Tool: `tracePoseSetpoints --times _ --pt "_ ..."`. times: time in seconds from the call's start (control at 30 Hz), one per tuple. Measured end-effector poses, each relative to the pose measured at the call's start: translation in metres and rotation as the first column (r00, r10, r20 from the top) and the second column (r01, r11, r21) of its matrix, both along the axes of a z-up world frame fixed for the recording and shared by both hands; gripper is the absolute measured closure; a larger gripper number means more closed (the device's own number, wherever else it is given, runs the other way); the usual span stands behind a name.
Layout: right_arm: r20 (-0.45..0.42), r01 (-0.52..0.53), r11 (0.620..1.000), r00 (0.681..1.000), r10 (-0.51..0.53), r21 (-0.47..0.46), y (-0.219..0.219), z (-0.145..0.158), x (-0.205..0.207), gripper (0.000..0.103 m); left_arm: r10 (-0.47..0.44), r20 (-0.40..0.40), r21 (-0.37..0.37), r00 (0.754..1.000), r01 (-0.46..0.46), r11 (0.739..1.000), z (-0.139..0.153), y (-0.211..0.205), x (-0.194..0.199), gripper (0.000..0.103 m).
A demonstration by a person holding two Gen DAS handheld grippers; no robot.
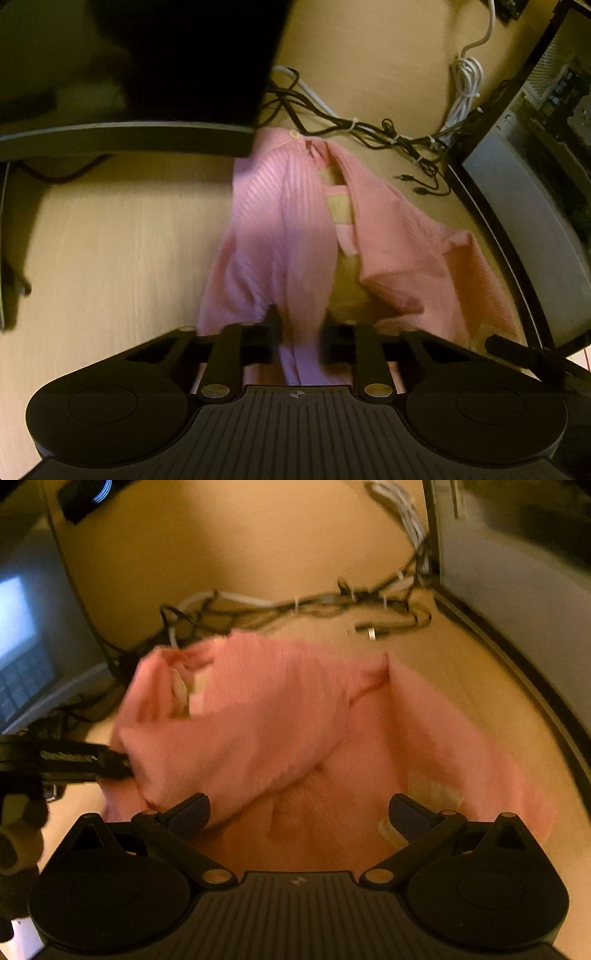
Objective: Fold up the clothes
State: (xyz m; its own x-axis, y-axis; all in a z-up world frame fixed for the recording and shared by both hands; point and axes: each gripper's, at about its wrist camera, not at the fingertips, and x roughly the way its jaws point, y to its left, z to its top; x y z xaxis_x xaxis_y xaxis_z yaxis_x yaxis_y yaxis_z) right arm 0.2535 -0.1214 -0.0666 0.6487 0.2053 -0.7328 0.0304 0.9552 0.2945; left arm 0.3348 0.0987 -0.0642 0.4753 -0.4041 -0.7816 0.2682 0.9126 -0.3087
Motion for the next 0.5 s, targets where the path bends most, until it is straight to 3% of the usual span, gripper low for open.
tracePoseSetpoints --times 0.1,0.23,0.37,0.5 --pt "-0.016 -0.010 1.000 1.000 0.011 0.028 0.003 -0.004 -0.007 0.000 -0.043 0.015 0.010 0.999 0.043 0.999 0.000 0.003 -0.001 0.089" --pt "0.000 -0.104 0.994 0.995 0.104 0.028 0.003 -0.007 -0.025 0.000 -0.062 0.061 0.049 0.996 0.059 0.997 0.002 0.005 -0.015 0.092" --pt "-0.027 -0.228 0.972 0.973 0.230 0.055 -0.004 -0.006 -0.053 0.000 0.047 0.063 0.044 0.997 -0.050 0.998 0.005 0.018 -0.044 0.093" --pt "-0.050 -0.332 0.933 0.939 0.342 0.139 -0.011 -0.005 -0.078 0.000 0.231 0.089 -0.044 0.969 -0.228 0.973 0.012 0.061 -0.077 0.092"
